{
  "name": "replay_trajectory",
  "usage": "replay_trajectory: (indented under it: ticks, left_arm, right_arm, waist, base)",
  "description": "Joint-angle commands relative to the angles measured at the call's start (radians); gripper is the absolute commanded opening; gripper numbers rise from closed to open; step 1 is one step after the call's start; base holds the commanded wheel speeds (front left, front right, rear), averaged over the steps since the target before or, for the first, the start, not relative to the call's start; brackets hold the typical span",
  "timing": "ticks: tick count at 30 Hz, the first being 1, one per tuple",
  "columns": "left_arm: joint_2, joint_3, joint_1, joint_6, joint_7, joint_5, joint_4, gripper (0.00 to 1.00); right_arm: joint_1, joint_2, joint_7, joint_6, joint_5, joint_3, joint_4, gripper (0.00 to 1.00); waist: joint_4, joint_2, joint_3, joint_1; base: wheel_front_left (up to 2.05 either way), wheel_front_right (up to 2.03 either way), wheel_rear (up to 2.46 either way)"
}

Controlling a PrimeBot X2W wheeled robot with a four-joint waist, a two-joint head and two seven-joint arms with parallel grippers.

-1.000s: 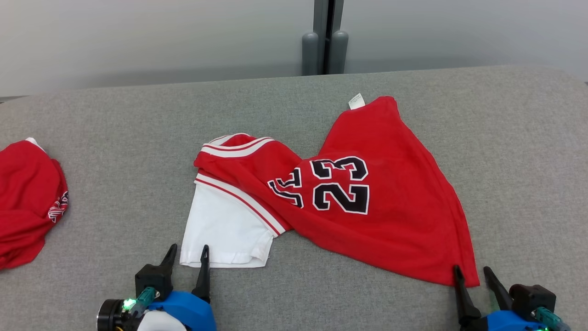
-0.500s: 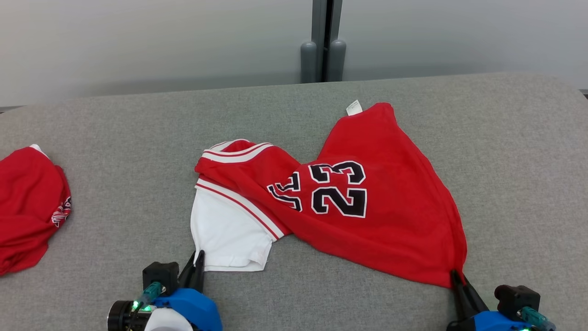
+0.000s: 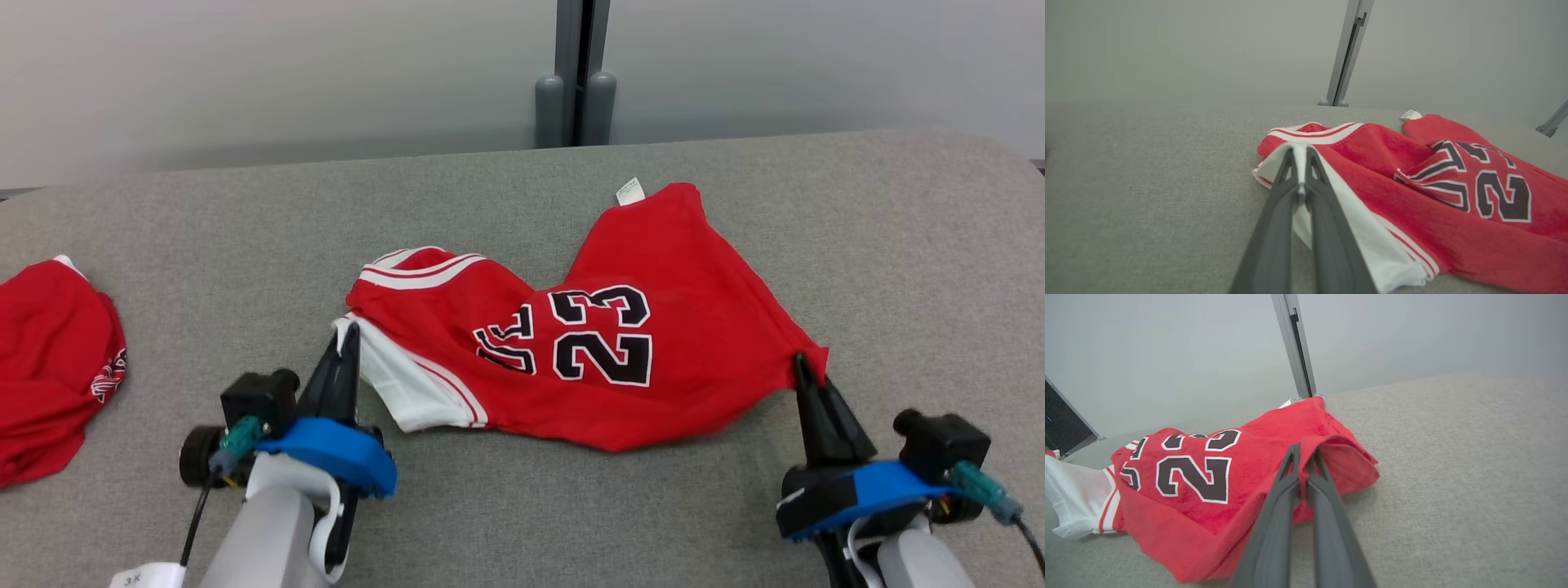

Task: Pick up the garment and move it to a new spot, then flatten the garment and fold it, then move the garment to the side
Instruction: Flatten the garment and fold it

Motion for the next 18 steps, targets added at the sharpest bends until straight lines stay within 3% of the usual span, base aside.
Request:
replay_trajectory:
  ticks: [1, 9, 18]
  left_arm:
    - [0.013, -0.006, -0.062, -0.007, 0.0, -0.008, -0.029, 0.0]
    - [0.084, -0.049, -0.406, -0.008, 0.041, -0.023, -0.069, 0.0]
    - [0.132, -0.024, -0.843, -0.006, 0.077, -0.045, -0.035, 0.0]
  right_arm:
    - [-0.057, -0.021, 0.004, 0.001, 0.02, 0.005, -0.029, 0.0]
    - [-0.389, -0.094, 0.053, 0.001, 0.055, 0.035, -0.074, 0.0]
    - [-0.855, -0.133, 0.096, 0.001, 0.136, 0.053, 0.024, 0.0]
  waist:
    - [-0.001, -0.0001, 0.014, 0.0]
    - [-0.014, -0.0001, 0.14, 0.0]
    - [-0.036, -0.0001, 0.306, 0.0]
  base:
    - [0.0, 0.0, 0.0]
    - [0.0, 0.0, 0.0]
    - [0.0, 0.0, 0.0]
